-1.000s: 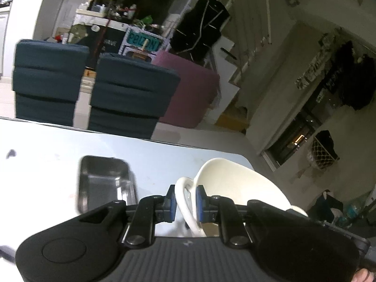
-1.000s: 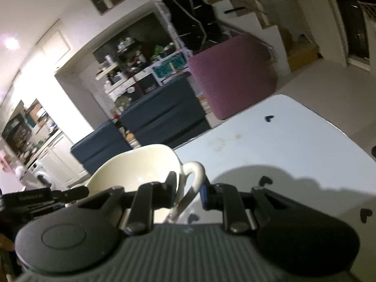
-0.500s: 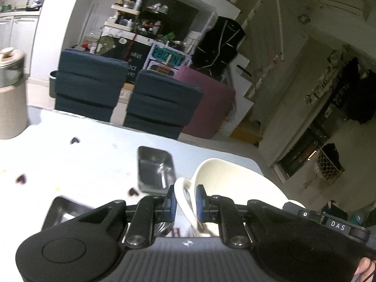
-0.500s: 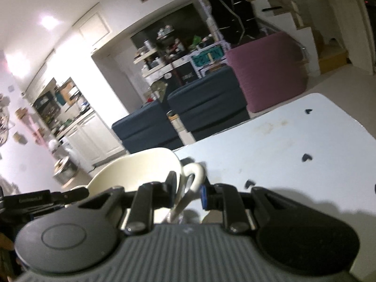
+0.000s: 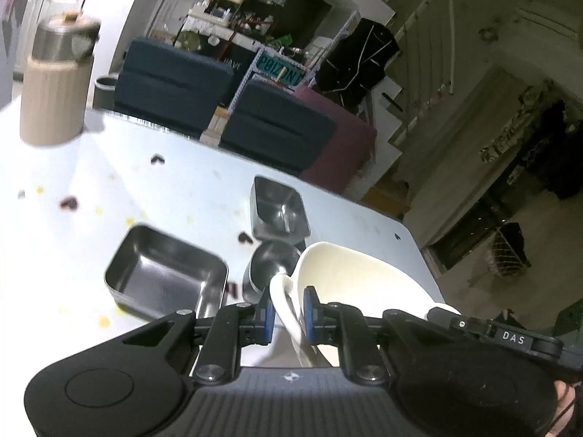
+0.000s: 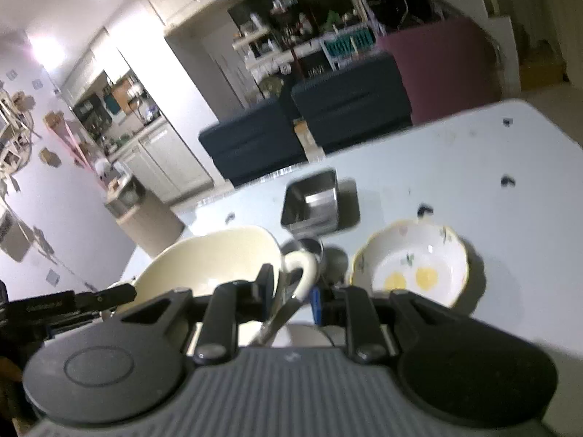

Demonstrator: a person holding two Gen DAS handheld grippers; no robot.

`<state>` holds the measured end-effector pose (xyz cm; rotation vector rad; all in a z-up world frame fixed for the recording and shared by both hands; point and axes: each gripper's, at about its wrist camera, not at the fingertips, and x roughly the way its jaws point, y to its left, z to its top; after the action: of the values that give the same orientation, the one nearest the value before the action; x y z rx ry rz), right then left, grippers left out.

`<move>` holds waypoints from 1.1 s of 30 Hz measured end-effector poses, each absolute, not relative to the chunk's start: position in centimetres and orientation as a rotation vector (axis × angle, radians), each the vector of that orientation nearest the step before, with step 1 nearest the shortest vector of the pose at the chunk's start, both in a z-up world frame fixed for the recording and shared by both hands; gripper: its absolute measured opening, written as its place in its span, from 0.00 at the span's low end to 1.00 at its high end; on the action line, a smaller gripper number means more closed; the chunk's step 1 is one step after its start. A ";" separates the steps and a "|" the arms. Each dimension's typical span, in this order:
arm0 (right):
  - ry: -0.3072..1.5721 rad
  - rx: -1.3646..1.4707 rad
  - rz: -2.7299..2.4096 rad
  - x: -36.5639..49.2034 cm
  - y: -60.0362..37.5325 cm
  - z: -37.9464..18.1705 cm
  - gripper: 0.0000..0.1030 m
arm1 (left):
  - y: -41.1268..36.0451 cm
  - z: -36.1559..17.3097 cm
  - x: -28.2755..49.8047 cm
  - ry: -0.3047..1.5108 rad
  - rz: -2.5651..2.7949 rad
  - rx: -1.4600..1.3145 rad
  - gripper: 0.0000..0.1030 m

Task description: Organize plates and bowls

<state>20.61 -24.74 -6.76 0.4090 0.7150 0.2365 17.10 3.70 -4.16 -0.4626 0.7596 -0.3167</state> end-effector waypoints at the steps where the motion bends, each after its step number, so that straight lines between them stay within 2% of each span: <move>1: 0.724 0.403 0.237 20.8 -24.9 -7.0 0.24 | 3.7 -4.6 17.1 0.771 -0.319 -0.463 0.16; 17: 0.906 0.330 0.235 23.1 -22.8 -10.4 0.24 | 6.0 -10.5 17.4 0.954 -0.279 -0.519 0.18; 33: 1.012 0.255 0.190 19.8 -19.7 -11.5 0.24 | 5.9 -14.2 18.3 1.066 -0.249 -0.515 0.21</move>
<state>19.76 -19.69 -11.51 0.2555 1.0117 0.1901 18.34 5.90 -14.16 -0.5147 1.0662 -0.2489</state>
